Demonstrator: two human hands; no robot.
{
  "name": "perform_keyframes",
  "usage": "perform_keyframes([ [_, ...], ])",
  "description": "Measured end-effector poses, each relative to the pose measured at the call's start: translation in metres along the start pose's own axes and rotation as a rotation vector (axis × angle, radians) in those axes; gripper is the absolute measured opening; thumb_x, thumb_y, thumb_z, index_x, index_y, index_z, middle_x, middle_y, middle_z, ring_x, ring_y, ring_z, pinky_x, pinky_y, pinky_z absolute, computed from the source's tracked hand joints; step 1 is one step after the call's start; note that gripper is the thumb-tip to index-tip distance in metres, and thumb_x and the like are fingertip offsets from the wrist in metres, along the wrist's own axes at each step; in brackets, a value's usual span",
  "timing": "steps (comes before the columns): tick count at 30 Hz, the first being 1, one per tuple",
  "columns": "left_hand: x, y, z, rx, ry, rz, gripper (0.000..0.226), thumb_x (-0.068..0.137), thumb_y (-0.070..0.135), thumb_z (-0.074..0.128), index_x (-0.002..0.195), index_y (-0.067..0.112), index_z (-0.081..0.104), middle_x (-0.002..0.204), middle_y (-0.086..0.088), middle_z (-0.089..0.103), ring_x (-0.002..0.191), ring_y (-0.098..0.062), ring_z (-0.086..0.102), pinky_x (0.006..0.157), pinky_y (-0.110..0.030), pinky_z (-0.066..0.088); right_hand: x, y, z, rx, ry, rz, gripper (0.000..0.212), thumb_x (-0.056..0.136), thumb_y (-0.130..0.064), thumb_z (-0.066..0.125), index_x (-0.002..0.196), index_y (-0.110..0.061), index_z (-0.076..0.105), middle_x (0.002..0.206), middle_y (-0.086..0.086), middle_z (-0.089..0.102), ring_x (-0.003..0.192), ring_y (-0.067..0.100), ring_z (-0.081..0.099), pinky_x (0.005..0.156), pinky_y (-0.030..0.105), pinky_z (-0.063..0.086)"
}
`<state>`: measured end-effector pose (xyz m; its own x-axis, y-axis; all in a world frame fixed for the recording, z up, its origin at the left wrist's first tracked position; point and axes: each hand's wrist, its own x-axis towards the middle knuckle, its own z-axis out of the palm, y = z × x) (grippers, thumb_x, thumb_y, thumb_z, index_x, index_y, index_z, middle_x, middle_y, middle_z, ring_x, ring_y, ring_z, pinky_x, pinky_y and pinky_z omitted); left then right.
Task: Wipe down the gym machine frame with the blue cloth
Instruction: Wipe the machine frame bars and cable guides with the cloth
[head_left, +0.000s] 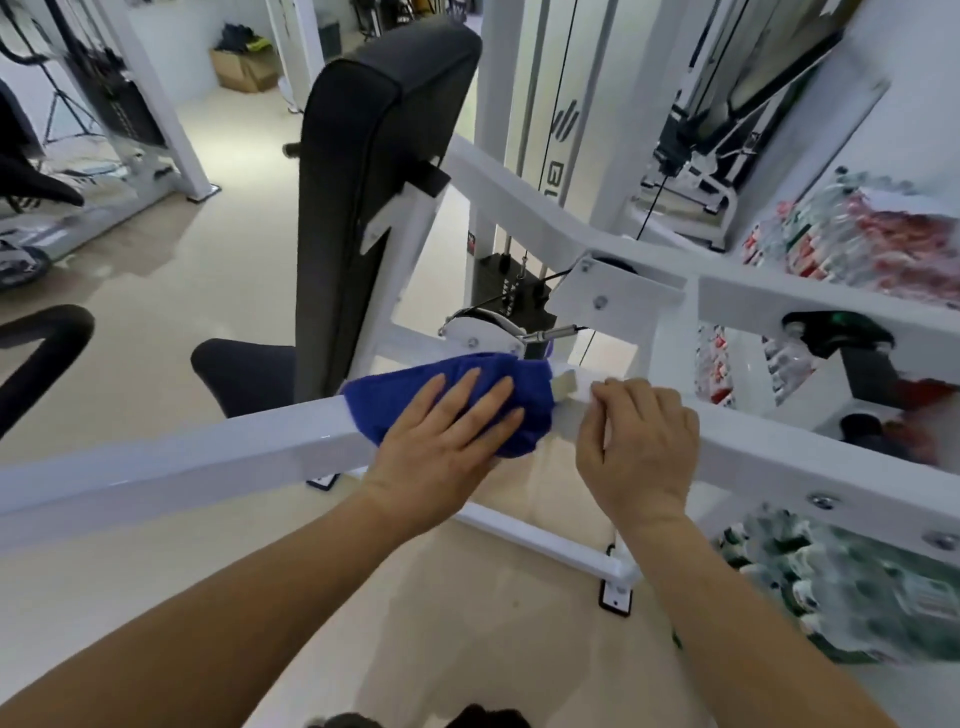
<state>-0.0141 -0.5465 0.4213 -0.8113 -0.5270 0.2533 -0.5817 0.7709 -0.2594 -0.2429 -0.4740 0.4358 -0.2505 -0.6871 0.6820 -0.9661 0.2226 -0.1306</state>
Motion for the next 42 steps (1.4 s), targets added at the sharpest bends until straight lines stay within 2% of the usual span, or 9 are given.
perform_keyframes([
  [3,-0.021,-0.019,0.005,0.022,0.024,0.028,0.066,0.097,0.026,0.058,0.157,0.029,0.034,0.168,-0.005,0.020,0.153,-0.036,0.024,0.121,-0.056,0.024,0.003,-0.003,0.003,-0.029,-0.010,0.046,0.017,0.094,-0.025,0.057,0.093,-0.014,0.071,0.091,0.004,0.067,0.083,0.029,0.055,0.071,0.039,0.036],
  [5,-0.006,-0.017,0.005,-0.050,0.106,0.018,0.062,0.091,0.019,0.069,0.149,0.028,0.049,0.163,-0.003,0.035,0.147,-0.034,0.037,0.119,-0.053,0.033,0.005,-0.006,0.003,-0.046,-0.006,0.056,0.019,0.094,-0.027,0.056,0.087,-0.014,0.068,0.086,0.004,0.064,0.079,0.029,0.052,0.070,0.039,0.034],
  [10,0.043,0.014,-0.008,-0.484,0.248,-0.186,0.051,0.088,0.025,0.077,0.136,0.022,0.061,0.138,0.002,0.064,0.131,-0.022,0.058,0.111,-0.045,0.046,0.006,-0.005,0.001,-0.033,-0.032,0.061,0.020,0.094,-0.029,0.055,0.085,-0.015,0.066,0.084,0.003,0.062,0.079,0.028,0.051,0.070,0.039,0.034],
  [14,0.026,-0.003,-0.007,-0.553,0.235,-0.230,0.043,0.096,0.040,0.065,0.137,0.025,0.064,0.146,0.001,0.058,0.134,-0.020,0.054,0.112,-0.047,0.042,0.003,-0.008,-0.004,-0.021,-0.071,0.069,0.022,0.094,-0.029,0.052,0.092,-0.015,0.069,0.089,0.003,0.065,0.082,0.027,0.052,0.071,0.038,0.034],
  [19,-0.001,-0.012,-0.003,-0.246,0.069,-0.313,0.048,0.102,0.056,0.038,0.149,0.044,0.041,0.162,-0.008,0.036,0.146,-0.034,0.034,0.117,-0.058,0.029,0.004,-0.012,-0.004,-0.011,-0.074,0.120,0.025,0.094,-0.031,0.050,0.094,-0.015,0.070,0.092,0.003,0.066,0.084,0.026,0.053,0.074,0.037,0.033],
  [27,0.060,0.023,-0.002,-0.404,0.096,-0.274,0.047,0.098,0.054,0.046,0.143,0.042,0.052,0.153,-0.003,0.050,0.143,-0.027,0.045,0.120,-0.048,0.032,0.005,-0.009,0.000,-0.028,-0.051,0.097,0.019,0.093,-0.029,0.054,0.086,-0.014,0.065,0.085,0.004,0.062,0.080,0.028,0.052,0.071,0.040,0.036],
  [30,0.036,0.005,-0.006,-0.477,0.171,-0.272,0.052,0.091,0.042,0.070,0.141,0.037,0.057,0.149,-0.001,0.055,0.139,-0.023,0.050,0.117,-0.043,0.035,0.002,-0.006,-0.002,-0.018,-0.074,0.058,0.022,0.094,-0.032,0.052,0.092,-0.015,0.066,0.090,0.003,0.063,0.083,0.027,0.052,0.073,0.039,0.035],
  [34,-0.020,-0.029,-0.006,-0.441,0.213,-0.304,0.057,0.088,0.035,0.076,0.142,0.037,0.057,0.150,0.004,0.053,0.139,-0.018,0.049,0.117,-0.038,0.034,0.000,0.001,0.000,-0.017,-0.064,0.012,0.024,0.091,-0.036,0.058,0.100,-0.017,0.069,0.095,0.003,0.065,0.087,0.029,0.054,0.075,0.039,0.035],
  [42,0.020,-0.003,-0.011,-0.431,0.151,-0.383,0.051,0.082,0.042,0.078,0.130,0.034,0.066,0.142,0.000,0.062,0.131,-0.025,0.056,0.114,-0.045,0.039,0.002,-0.002,0.000,-0.041,-0.096,0.038,0.026,0.091,-0.041,0.058,0.097,-0.018,0.068,0.095,0.003,0.064,0.087,0.029,0.053,0.075,0.040,0.035],
])
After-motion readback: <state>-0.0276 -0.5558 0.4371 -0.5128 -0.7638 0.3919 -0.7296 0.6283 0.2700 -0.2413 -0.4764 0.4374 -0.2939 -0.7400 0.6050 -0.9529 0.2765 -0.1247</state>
